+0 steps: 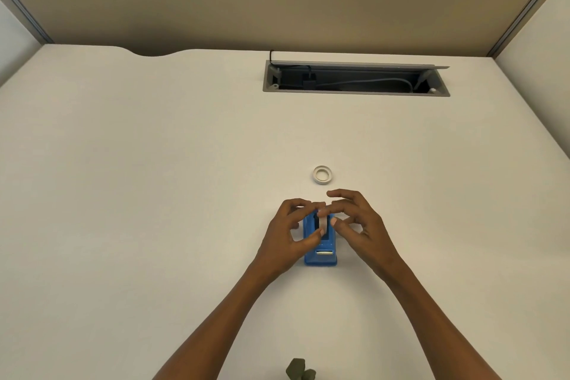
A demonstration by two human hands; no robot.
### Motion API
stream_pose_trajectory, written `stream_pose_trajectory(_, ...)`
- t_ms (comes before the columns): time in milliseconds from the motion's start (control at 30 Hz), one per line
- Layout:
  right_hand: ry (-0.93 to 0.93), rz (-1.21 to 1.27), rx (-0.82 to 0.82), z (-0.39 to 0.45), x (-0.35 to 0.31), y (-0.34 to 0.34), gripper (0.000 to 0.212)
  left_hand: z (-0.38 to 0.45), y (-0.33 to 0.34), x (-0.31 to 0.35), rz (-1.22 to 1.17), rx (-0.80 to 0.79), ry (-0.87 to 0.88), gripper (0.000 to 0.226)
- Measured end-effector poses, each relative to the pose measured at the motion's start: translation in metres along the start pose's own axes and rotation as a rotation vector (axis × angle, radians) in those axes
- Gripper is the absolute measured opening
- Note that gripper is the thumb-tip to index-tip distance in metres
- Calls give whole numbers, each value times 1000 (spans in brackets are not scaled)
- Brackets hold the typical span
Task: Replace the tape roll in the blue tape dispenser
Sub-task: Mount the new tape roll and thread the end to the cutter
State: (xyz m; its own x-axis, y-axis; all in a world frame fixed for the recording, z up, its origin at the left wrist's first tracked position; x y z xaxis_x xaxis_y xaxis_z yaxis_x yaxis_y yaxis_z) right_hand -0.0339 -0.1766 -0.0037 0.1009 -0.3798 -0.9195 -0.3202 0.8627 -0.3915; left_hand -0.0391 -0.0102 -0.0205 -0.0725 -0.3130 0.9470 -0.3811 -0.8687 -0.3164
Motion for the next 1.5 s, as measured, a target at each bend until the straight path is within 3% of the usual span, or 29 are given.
stream_pose_trajectory(267,6,17,-2,-3,3,3,39,0,2,-6,30,-1,-5,52)
stream_pose_trajectory(500,59,10,-48,-1,5,5,40,-2,1,-1,-28,21,-15,57)
stream_pose_trajectory(733,52,32,-72,0,8,4,38,-1,2,-1,-39,55,17,31)
stream_pose_trajectory(1067,88,83,-66,1,9,2,43,-2,2,0,41,42,33,42)
stream_pose_trajectory(1333,35,81,26,0,11,2,18,-2,2,1,39,19,-4,43)
stream_pose_trajectory(1500,20,56,13,1,11,2,23,-1,2,2,22,18,-17,42)
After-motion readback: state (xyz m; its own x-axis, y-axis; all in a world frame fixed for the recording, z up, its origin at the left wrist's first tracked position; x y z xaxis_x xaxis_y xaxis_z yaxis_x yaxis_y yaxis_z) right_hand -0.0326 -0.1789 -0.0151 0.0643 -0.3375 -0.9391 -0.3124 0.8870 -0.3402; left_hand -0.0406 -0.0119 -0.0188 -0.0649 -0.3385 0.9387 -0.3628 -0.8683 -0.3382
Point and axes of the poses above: each hand's wrist, its own z-axis towards the middle knuckle, its own y-axis out of the palm, x = y × z, the point moved 1 cm from there along z, towards the middle knuckle, and after that the axes turned 11 degrees about -x, right-handed, at the moved point
